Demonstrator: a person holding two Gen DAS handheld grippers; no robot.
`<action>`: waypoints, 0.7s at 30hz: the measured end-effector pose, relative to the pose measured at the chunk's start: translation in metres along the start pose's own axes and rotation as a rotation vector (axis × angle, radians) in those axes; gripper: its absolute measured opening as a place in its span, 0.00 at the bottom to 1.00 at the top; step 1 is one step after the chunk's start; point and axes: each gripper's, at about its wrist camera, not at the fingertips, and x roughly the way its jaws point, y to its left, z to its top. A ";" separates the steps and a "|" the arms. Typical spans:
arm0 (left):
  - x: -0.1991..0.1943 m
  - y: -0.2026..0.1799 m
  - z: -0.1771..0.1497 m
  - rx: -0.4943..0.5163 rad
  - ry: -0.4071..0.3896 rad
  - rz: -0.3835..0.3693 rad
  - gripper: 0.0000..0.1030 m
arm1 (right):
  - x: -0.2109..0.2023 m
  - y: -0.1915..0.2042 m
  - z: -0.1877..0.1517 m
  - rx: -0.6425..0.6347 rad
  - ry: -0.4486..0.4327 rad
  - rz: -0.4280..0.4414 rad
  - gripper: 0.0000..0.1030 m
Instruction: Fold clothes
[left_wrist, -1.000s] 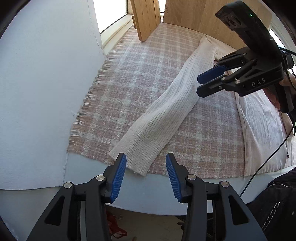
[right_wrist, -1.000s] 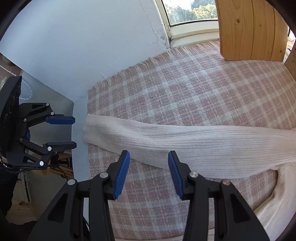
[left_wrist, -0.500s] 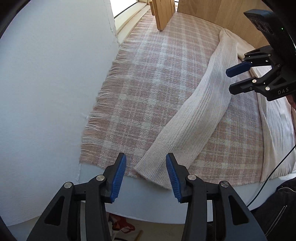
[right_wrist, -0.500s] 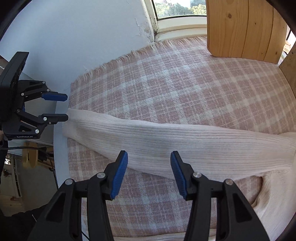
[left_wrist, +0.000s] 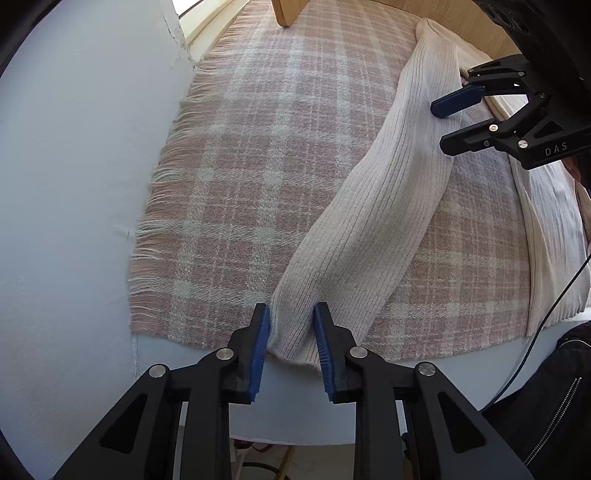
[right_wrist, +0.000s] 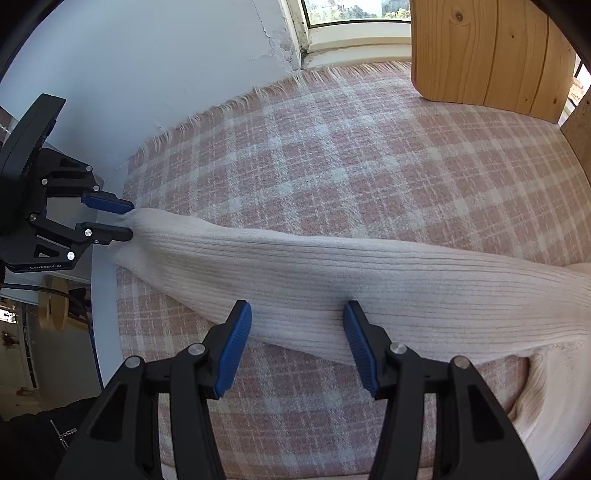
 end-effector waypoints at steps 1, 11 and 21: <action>-0.001 0.000 0.000 -0.004 -0.003 -0.002 0.14 | 0.001 0.003 0.000 -0.012 -0.002 -0.003 0.58; -0.012 -0.006 -0.011 -0.009 -0.035 -0.027 0.09 | -0.056 -0.071 -0.008 0.015 -0.041 -0.157 0.61; -0.072 -0.006 -0.017 -0.116 -0.226 -0.161 0.09 | -0.113 -0.191 -0.029 0.047 -0.013 -0.325 0.60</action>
